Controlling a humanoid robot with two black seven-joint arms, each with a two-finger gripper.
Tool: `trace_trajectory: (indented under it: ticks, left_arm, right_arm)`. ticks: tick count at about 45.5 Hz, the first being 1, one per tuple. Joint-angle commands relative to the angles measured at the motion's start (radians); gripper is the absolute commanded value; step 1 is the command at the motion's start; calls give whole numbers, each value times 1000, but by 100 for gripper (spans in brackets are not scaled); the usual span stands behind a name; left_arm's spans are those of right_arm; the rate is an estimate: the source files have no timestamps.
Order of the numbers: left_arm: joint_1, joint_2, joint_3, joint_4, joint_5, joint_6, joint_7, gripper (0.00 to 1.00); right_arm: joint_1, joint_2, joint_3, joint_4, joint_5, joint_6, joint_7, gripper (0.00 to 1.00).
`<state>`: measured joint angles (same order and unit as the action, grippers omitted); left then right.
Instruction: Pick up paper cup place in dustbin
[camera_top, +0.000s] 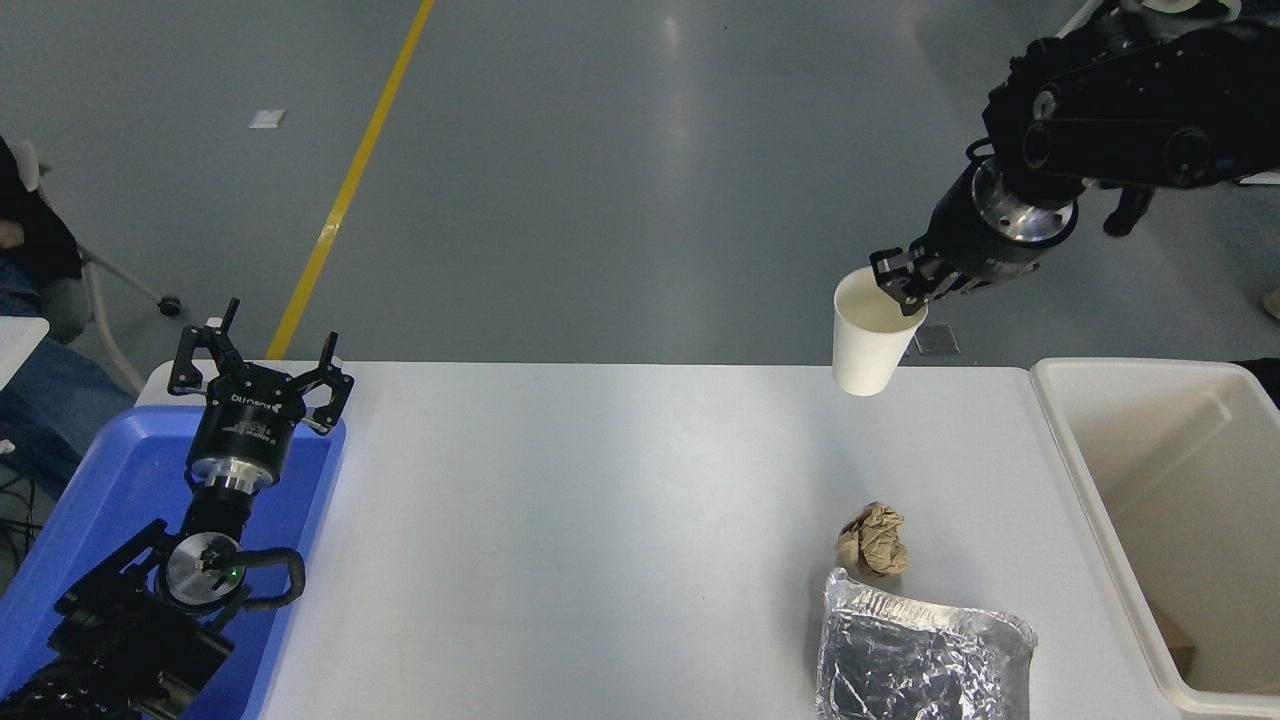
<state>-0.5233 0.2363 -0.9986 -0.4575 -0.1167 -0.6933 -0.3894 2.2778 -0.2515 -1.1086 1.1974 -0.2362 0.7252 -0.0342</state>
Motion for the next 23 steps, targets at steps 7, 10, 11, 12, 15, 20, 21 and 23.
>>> trace_trajectory:
  ticks: [7, 10, 11, 12, 15, 20, 21, 23]
  left_arm:
    - [0, 0, 0, 0, 0, 0, 0, 100]
    - [-1, 0, 0, 0, 0, 0, -2, 100]
    - [0, 0, 0, 0, 0, 0, 0, 100]
    - [0, 0, 0, 0, 0, 0, -2, 100]
    - [0, 0, 0, 0, 0, 0, 0, 100]
    - [0, 0, 0, 0, 0, 0, -2, 100]
    - [0, 0, 0, 0, 0, 0, 0, 100]
    - [0, 0, 0, 0, 0, 0, 0, 100]
  right_arm:
    - [192, -18, -10, 62, 0, 60, 0, 0]
    - [190, -26, -17, 62, -5, 60, 0, 0]
    - [189, -31, -26, 60, -5, 60, 0, 0]
    - [187, -43, -48, 59, -8, 60, 0, 0]
    - [183, -77, -99, 56, -17, 60, 4, 0]
    - [177, -161, -172, 50, -87, 60, 13, 0]
    - [175, -187, -184, 48, -119, 60, 13, 0]
    - [169, -247, -194, 44, -193, 60, 16, 0]
